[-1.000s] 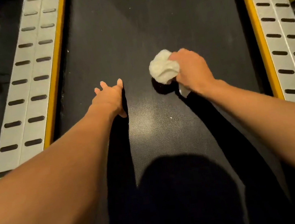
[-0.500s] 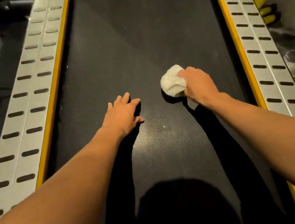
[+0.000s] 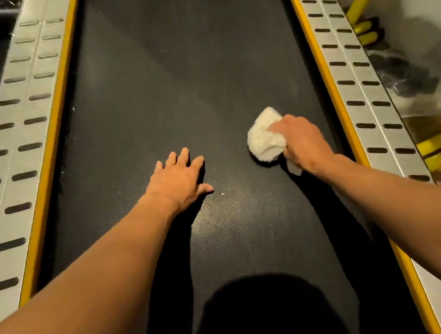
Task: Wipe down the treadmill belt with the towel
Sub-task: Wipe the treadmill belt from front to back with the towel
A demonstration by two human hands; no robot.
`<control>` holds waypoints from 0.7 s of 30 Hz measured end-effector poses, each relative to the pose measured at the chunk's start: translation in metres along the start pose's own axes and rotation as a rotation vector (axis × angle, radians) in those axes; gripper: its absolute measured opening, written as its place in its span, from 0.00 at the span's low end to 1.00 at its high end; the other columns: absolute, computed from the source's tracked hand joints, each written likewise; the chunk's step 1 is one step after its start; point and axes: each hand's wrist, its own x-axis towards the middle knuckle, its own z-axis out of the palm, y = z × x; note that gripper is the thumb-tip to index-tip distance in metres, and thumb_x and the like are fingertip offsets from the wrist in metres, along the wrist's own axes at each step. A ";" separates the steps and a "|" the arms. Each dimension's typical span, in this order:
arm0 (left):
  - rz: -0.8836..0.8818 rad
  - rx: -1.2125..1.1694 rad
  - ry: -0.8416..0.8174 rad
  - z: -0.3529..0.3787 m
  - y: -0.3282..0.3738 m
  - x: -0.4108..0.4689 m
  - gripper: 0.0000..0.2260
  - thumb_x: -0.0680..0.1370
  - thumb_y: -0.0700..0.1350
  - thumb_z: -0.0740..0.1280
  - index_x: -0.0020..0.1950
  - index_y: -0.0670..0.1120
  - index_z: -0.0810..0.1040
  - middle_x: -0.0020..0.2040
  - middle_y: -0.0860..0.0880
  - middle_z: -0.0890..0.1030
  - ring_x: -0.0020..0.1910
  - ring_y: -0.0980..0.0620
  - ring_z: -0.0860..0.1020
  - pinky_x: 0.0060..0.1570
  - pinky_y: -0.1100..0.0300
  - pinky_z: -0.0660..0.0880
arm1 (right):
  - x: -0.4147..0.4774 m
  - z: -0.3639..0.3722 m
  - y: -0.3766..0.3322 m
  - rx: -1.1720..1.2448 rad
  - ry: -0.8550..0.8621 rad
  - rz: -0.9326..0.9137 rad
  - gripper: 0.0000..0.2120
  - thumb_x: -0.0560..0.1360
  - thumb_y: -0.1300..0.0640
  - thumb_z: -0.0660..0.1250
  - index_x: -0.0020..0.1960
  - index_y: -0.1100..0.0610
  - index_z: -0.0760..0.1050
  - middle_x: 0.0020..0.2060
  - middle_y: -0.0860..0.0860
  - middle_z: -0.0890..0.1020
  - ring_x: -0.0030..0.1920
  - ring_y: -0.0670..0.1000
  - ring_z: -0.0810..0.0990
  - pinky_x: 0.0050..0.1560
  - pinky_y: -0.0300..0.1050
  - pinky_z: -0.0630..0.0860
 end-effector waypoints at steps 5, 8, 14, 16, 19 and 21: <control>0.052 -0.008 -0.024 -0.002 0.017 0.004 0.33 0.79 0.63 0.58 0.79 0.50 0.54 0.80 0.45 0.49 0.78 0.41 0.50 0.74 0.40 0.54 | -0.045 0.008 -0.025 0.152 -0.104 -0.248 0.29 0.67 0.71 0.64 0.65 0.52 0.74 0.57 0.52 0.76 0.54 0.55 0.73 0.52 0.52 0.74; 0.081 -0.006 -0.028 -0.004 0.030 0.007 0.32 0.79 0.62 0.60 0.78 0.50 0.55 0.79 0.46 0.50 0.78 0.41 0.51 0.74 0.40 0.54 | -0.014 0.001 -0.002 0.019 -0.037 -0.098 0.25 0.69 0.70 0.64 0.63 0.54 0.75 0.54 0.56 0.76 0.51 0.60 0.75 0.49 0.56 0.75; 0.090 -0.006 -0.016 -0.006 0.051 0.016 0.31 0.79 0.61 0.60 0.78 0.51 0.55 0.80 0.45 0.49 0.78 0.38 0.50 0.74 0.39 0.54 | -0.032 0.004 -0.019 0.010 -0.065 -0.122 0.22 0.69 0.64 0.64 0.63 0.55 0.74 0.56 0.57 0.75 0.52 0.61 0.73 0.51 0.57 0.74; 0.068 -0.014 -0.021 -0.004 0.054 0.019 0.30 0.79 0.61 0.60 0.78 0.51 0.55 0.80 0.44 0.49 0.77 0.37 0.49 0.73 0.37 0.54 | -0.041 0.007 -0.021 0.066 -0.082 -0.173 0.19 0.72 0.57 0.62 0.63 0.54 0.75 0.55 0.56 0.75 0.53 0.59 0.74 0.52 0.55 0.74; 0.029 -0.041 -0.031 -0.003 0.061 0.021 0.29 0.79 0.60 0.61 0.76 0.50 0.58 0.78 0.44 0.53 0.76 0.36 0.52 0.70 0.34 0.57 | -0.013 0.003 0.010 -0.074 -0.027 -0.118 0.20 0.72 0.64 0.64 0.64 0.55 0.74 0.53 0.57 0.76 0.53 0.61 0.75 0.49 0.53 0.74; 0.013 -0.038 -0.027 -0.004 0.065 0.023 0.29 0.78 0.61 0.62 0.74 0.50 0.61 0.75 0.44 0.57 0.74 0.36 0.56 0.67 0.33 0.61 | 0.004 0.002 0.029 -0.071 0.027 0.045 0.17 0.75 0.58 0.61 0.63 0.55 0.73 0.52 0.56 0.76 0.53 0.60 0.76 0.46 0.48 0.71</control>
